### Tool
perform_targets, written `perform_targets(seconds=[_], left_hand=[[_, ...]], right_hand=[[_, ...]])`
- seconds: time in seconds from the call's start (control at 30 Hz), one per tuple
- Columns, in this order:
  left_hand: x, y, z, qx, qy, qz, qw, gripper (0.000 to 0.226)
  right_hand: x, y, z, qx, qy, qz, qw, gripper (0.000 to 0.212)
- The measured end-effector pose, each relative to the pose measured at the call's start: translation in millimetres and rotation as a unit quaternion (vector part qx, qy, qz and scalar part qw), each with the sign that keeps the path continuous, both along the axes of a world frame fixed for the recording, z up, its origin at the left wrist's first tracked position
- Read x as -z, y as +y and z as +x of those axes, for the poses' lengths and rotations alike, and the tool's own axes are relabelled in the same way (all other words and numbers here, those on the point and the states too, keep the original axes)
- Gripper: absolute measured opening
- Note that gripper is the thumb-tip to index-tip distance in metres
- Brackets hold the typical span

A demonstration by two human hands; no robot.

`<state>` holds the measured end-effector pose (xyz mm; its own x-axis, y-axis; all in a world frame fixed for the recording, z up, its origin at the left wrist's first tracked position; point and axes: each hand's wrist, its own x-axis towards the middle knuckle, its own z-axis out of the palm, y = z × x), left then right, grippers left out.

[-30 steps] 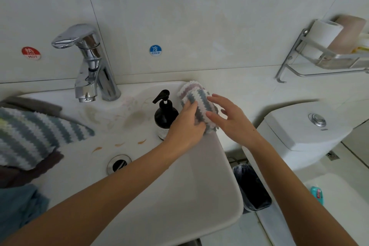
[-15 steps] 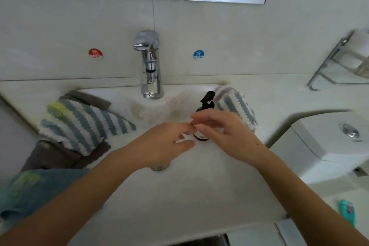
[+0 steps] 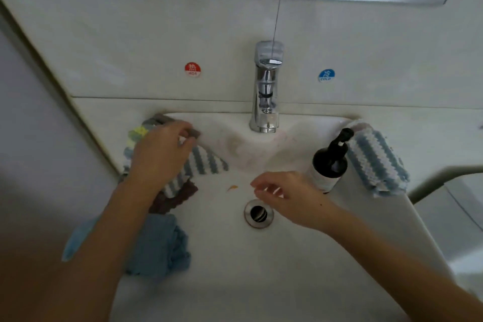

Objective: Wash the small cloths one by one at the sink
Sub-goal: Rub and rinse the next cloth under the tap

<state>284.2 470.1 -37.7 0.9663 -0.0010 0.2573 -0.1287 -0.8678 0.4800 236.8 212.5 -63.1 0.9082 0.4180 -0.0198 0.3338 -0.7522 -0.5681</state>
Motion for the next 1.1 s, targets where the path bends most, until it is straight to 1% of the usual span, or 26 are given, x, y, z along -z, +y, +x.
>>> perform_targets(seconds=[0.07, 0.1, 0.17, 0.27, 0.33, 0.4, 0.57, 0.67, 0.83, 0.9, 0.97, 1.03, 1.1], left_hand=[[-1, 11, 4, -0.051, -0.037, 0.011, 0.998, 0.028], [-1, 17, 5, -0.074, -0.039, 0.020, 0.996, 0.031], [2, 28, 4, -0.116, -0.019, 0.029, 0.993, 0.039], [2, 39, 3, -0.155, 0.031, 0.011, 0.987, 0.050], [3, 41, 3, -0.158, 0.063, 0.011, 0.985, 0.051], [4, 40, 3, -0.157, 0.078, 0.028, 0.984, 0.048], [4, 39, 2, -0.184, 0.021, 0.076, 0.980, 0.041], [5, 39, 3, -0.188, -0.018, 0.089, 0.978, 0.032], [-2, 32, 0, -0.148, -0.098, 0.096, 0.979, 0.017], [-9, 25, -3, -0.127, -0.122, 0.090, 0.980, 0.016], [-16, 16, -7, -0.094, -0.135, 0.059, 0.985, 0.017], [-22, 4, -11, -0.053, -0.130, 0.020, 0.990, 0.018], [-29, -9, -13, -0.018, -0.084, -0.027, 0.996, 0.016]], right_hand=[[1, -2, -2, -0.017, 0.007, -0.027, 0.999, 0.024], [1, -4, -2, -0.023, 0.007, -0.033, 0.999, 0.024], [-2, -4, -3, -0.032, 0.003, -0.038, 0.999, 0.026], [-5, -4, -5, -0.039, -0.013, -0.044, 0.998, 0.027], [-6, -3, -8, -0.050, -0.025, -0.054, 0.997, 0.028], [-7, -2, -11, -0.064, -0.035, -0.076, 0.994, 0.029], [-9, -1, -14, -0.073, -0.046, -0.097, 0.992, 0.031], [-8, -1, -15, -0.076, -0.047, -0.104, 0.991, 0.032], [-9, -1, -14, -0.080, -0.051, -0.105, 0.990, 0.032], [-9, -2, -14, -0.081, -0.058, -0.102, 0.990, 0.032], [-9, -3, -14, -0.073, -0.066, -0.098, 0.990, 0.031], [-11, -4, -13, -0.044, -0.074, -0.079, 0.993, 0.030], [-14, -6, -12, -0.008, -0.090, -0.039, 0.995, 0.034]])
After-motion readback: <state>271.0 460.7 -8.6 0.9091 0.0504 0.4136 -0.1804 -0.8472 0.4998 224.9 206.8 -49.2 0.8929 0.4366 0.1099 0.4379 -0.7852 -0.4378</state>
